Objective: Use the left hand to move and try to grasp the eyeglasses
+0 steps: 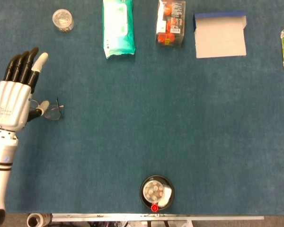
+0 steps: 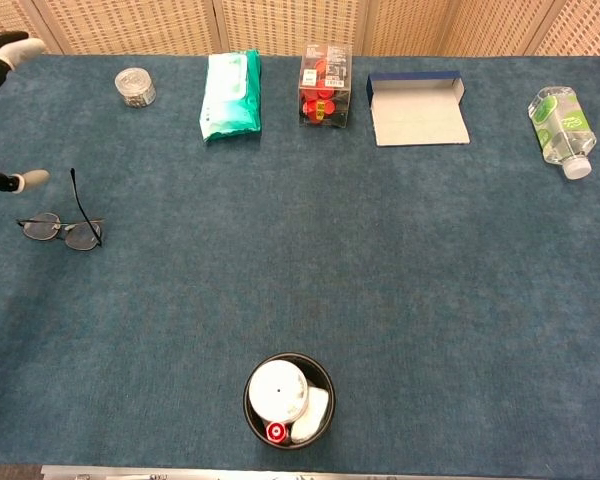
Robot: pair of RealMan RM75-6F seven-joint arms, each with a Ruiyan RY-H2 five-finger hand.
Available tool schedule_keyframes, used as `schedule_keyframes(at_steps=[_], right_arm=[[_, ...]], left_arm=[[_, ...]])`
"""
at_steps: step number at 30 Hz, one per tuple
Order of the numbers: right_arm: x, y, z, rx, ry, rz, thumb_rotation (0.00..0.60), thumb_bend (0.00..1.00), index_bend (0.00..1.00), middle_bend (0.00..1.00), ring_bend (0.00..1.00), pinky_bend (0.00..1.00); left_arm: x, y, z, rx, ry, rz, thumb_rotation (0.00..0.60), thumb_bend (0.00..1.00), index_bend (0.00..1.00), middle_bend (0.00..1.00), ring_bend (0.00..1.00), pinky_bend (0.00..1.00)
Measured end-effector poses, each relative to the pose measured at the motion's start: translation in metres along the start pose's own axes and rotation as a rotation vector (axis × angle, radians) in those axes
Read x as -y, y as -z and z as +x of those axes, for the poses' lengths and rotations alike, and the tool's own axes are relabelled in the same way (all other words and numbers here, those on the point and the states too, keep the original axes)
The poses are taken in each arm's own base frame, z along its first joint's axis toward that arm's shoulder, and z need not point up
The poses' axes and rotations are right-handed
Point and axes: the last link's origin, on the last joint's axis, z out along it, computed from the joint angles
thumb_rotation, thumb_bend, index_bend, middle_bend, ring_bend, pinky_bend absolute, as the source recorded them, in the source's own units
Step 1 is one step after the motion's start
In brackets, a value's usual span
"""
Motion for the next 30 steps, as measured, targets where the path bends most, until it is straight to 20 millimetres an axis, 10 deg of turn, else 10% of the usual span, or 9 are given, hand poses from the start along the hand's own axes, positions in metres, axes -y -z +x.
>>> schedule_keyframes(at_steps=[30], right_arm=[[0.0, 0.0, 0.003, -0.008, -0.007, 0.0, 0.6, 0.65, 0.44, 0.44, 0.41, 0.55]], left_arm=[[-0.021, -0.02, -0.024, 0.067, 0.014, -0.005, 0.6, 0.14, 0.0, 0.0, 0.0, 0.07]])
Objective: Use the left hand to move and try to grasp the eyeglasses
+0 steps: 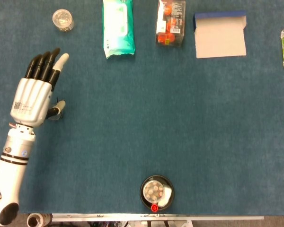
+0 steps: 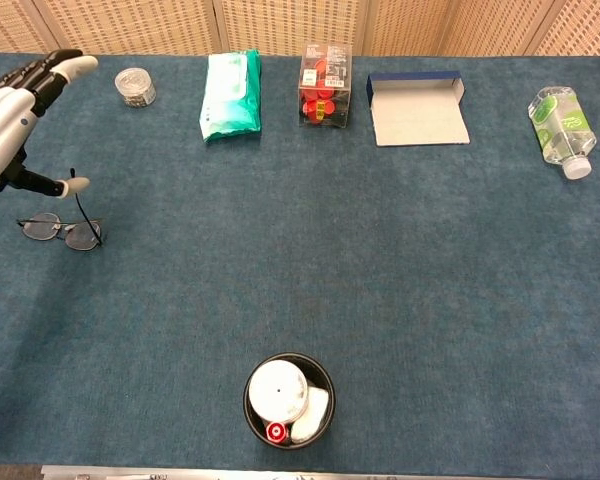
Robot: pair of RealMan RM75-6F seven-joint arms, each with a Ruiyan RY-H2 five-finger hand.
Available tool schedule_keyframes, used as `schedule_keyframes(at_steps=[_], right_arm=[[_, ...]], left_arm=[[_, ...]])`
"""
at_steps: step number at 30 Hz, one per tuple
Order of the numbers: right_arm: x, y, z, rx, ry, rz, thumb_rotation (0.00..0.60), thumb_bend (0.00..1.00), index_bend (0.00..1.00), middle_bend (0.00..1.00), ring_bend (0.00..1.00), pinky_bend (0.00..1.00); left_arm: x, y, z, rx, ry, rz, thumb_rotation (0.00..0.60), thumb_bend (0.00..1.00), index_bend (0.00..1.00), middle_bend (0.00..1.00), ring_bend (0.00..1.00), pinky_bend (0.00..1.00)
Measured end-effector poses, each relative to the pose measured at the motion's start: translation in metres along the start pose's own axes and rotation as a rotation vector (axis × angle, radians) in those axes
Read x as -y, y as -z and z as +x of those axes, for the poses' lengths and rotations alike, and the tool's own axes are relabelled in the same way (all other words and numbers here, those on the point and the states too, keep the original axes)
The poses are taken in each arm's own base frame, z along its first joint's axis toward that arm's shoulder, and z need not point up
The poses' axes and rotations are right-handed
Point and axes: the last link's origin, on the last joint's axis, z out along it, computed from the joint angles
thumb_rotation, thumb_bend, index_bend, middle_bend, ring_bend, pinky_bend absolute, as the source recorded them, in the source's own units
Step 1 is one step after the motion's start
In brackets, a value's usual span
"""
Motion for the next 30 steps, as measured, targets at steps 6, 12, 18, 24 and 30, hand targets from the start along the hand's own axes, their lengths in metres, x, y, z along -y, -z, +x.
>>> schedule_keyframes(at_steps=[6, 12, 18, 24, 30], right_arm=[[0.0, 0.0, -0.001, 0.003, 0.001, 0.0, 0.6, 0.65, 0.44, 0.44, 0.41, 0.55], [0.0, 0.0, -0.001, 0.003, 0.002, -0.001, 0.6, 0.65, 0.44, 0.44, 0.41, 0.55], [0.0, -0.001, -0.002, 0.008, 0.005, -0.003, 0.6, 0.66, 0.44, 0.44, 0.41, 0.55], [0.001, 0.0, -0.003, 0.019, -0.004, 0.003, 0.6, 0.65, 0.44, 0.44, 0.41, 0.55], [0.002, -0.001, -0.004, 0.026, -0.004, 0.004, 0.6, 0.65, 0.44, 0.44, 0.41, 0.55]], left_arm=[[0.01, -0.003, -0.002, 0.0, -0.007, 0.026, 0.6, 0.14, 0.0, 0.0, 0.0, 0.07], [0.029, -0.004, -0.002, -0.013, -0.026, 0.06, 0.6, 0.14, 0.0, 0.0, 0.0, 0.07], [0.049, -0.004, -0.002, -0.022, -0.042, 0.091, 0.6, 0.14, 0.0, 0.0, 0.0, 0.07], [0.066, -0.001, -0.002, -0.041, -0.076, 0.114, 0.6, 0.14, 0.0, 0.0, 0.0, 0.07], [0.081, 0.002, -0.006, -0.044, -0.079, 0.14, 0.6, 0.14, 0.0, 0.0, 0.0, 0.07]])
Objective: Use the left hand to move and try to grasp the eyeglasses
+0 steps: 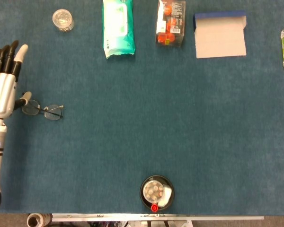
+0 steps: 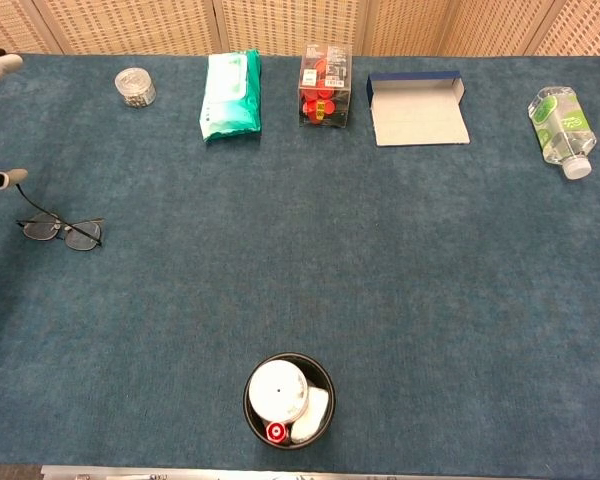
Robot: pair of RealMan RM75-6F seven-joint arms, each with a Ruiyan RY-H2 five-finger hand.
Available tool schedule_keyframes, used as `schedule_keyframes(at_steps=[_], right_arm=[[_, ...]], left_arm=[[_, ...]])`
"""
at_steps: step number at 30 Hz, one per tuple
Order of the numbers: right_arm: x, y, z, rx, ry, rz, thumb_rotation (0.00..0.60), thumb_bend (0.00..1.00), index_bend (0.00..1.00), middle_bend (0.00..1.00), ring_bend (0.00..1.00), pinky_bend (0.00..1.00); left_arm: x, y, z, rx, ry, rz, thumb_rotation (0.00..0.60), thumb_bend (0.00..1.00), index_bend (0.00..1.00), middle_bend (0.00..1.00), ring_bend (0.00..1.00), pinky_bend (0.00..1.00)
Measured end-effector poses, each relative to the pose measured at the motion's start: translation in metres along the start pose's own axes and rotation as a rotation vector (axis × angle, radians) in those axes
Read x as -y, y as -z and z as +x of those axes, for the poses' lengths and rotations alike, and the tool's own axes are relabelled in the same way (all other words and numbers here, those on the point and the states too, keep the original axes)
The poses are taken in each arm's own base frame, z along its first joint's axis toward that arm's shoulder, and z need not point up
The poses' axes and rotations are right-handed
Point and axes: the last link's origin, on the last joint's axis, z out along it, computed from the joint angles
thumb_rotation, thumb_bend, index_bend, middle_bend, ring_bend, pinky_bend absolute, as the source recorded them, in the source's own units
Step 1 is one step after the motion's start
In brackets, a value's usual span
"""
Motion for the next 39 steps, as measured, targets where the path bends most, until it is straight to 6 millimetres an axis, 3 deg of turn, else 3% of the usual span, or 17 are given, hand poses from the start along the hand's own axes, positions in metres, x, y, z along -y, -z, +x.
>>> schedule_keyframes(at_steps=[15, 39], right_arm=[[0.0, 0.0, 0.002, -0.008, 0.0, -0.002, 0.6, 0.65, 0.44, 0.44, 0.41, 0.55], [0.001, 0.001, 0.003, -0.013, -0.001, 0.002, 0.6, 0.65, 0.44, 0.44, 0.41, 0.55]], left_arm=[[0.0, 0.004, -0.033, 0.071, 0.022, 0.002, 0.6, 0.14, 0.0, 0.0, 0.0, 0.07], [0.008, 0.001, -0.06, 0.134, 0.007, 0.024, 0.6, 0.14, 0.0, 0.0, 0.0, 0.07]])
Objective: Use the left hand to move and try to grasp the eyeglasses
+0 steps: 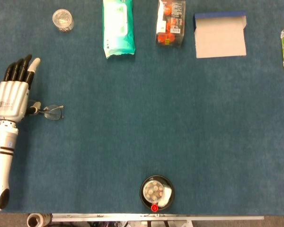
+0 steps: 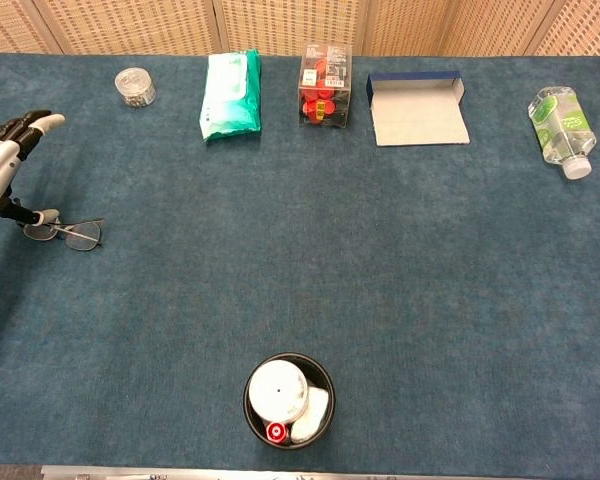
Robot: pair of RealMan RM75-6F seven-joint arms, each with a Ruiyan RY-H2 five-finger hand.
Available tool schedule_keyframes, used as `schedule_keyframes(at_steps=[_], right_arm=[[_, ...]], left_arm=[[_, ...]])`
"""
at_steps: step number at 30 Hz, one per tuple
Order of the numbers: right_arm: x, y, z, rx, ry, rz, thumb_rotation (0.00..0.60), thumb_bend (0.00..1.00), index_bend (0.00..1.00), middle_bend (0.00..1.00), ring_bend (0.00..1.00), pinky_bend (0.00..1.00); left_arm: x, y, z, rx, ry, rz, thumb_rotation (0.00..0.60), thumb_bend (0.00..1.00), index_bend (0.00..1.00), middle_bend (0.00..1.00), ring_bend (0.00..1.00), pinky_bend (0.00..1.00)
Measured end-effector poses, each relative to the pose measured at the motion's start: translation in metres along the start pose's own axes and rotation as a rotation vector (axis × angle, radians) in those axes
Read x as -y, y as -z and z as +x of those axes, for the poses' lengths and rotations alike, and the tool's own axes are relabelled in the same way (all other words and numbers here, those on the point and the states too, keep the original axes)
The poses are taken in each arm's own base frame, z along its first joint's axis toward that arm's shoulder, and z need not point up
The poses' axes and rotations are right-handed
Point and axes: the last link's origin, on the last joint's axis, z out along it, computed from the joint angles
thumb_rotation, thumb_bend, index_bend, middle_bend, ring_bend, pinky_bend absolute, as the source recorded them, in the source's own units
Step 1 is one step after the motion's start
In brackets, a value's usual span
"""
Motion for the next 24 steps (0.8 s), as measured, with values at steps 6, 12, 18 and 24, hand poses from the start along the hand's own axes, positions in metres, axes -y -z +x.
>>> schedule_keyframes(at_steps=[6, 12, 18, 24], right_arm=[[-0.001, -0.001, 0.0, 0.0, -0.001, -0.003, 0.6, 0.66, 0.44, 0.44, 0.41, 0.55], [0.0, 0.0, 0.0, 0.003, 0.0, 0.0, 0.6, 0.65, 0.44, 0.44, 0.41, 0.55], [0.0, -0.001, -0.001, 0.005, 0.001, -0.002, 0.6, 0.65, 0.44, 0.44, 0.41, 0.55], [0.0, -0.001, -0.002, 0.007, 0.003, -0.002, 0.6, 0.65, 0.44, 0.44, 0.41, 0.55]], left_arm=[[-0.002, 0.002, 0.005, -0.024, 0.002, -0.014, 0.6, 0.14, 0.0, 0.0, 0.0, 0.07], [-0.004, 0.006, 0.015, -0.046, -0.001, -0.026, 0.6, 0.14, 0.0, 0.0, 0.0, 0.07], [0.001, 0.012, 0.015, -0.031, -0.008, -0.009, 0.6, 0.14, 0.0, 0.0, 0.0, 0.07], [0.004, 0.016, 0.012, -0.018, -0.005, -0.002, 0.6, 0.14, 0.0, 0.0, 0.0, 0.07]])
